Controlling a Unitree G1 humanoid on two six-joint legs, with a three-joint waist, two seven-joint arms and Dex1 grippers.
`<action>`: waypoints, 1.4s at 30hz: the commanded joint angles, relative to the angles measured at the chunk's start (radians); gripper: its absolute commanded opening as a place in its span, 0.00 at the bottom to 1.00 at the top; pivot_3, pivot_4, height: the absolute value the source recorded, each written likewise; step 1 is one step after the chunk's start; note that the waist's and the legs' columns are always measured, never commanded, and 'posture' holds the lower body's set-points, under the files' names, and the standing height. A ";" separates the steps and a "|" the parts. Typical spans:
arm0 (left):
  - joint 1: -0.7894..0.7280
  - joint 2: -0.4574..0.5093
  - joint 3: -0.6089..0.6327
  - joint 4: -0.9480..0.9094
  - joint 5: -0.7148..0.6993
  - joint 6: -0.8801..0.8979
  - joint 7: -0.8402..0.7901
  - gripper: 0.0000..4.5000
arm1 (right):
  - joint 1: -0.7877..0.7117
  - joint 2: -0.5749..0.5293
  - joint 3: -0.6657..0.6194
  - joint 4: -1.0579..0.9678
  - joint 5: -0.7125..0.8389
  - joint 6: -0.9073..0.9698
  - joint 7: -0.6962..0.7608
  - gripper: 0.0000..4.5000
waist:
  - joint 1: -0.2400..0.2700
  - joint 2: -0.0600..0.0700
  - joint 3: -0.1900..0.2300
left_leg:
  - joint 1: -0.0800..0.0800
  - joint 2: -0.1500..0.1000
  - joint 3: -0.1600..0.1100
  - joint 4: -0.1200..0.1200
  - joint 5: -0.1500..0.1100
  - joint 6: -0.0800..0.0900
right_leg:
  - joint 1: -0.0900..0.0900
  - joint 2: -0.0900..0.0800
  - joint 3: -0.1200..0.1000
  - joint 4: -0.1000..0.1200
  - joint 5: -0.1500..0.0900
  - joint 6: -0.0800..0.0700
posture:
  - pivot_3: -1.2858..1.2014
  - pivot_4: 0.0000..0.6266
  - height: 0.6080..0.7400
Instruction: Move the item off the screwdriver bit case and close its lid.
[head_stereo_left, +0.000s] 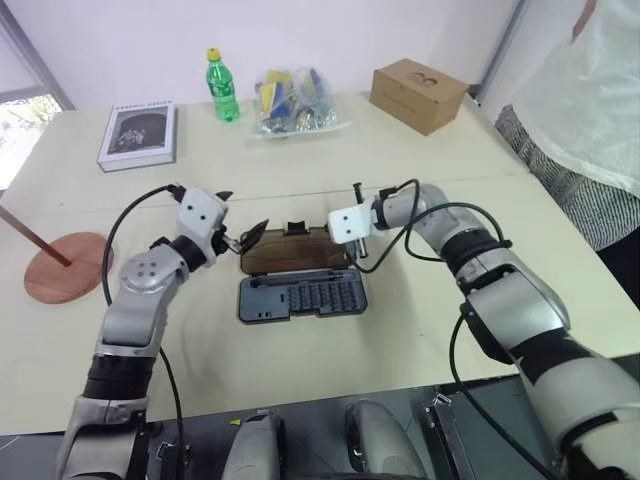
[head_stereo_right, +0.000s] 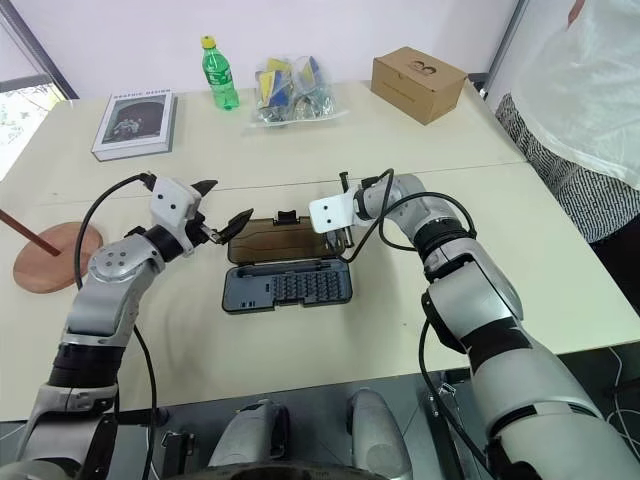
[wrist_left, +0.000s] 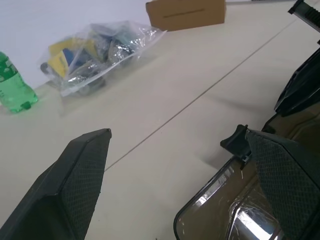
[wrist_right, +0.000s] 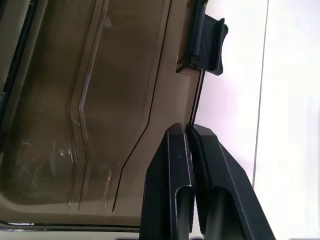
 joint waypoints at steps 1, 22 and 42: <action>-0.031 0.001 -0.004 0.000 0.006 -0.027 -0.009 1.00 | 0.025 -0.007 0.004 -0.020 0.003 0.017 0.019 0.01 | 0.004 0.000 0.000 | 0.000 0.000 0.000 0.000 0.000 0.000 | 0.000 0.000 0.000 0.000 0.000 0.000 | 0.52 0.24 1.00; 0.088 0.114 0.011 -0.186 -0.169 0.161 -0.211 1.00 | 0.053 -0.067 -0.143 -0.239 0.213 0.215 0.193 0.89 | 0.008 0.002 0.002 | -0.003 0.001 0.000 0.001 0.000 0.000 | -0.003 0.001 0.000 0.000 0.000 0.000 | 0.52 0.24 1.00; 0.211 0.223 -0.039 -0.287 -0.273 0.264 -0.337 0.00 | 0.299 -0.113 -0.242 -0.819 0.325 0.653 0.118 0.90 | 0.010 0.002 0.003 | -0.009 -0.001 -0.003 0.003 0.001 -0.001 | -0.006 0.004 -0.003 -0.001 0.000 0.000 | 0.52 0.24 1.00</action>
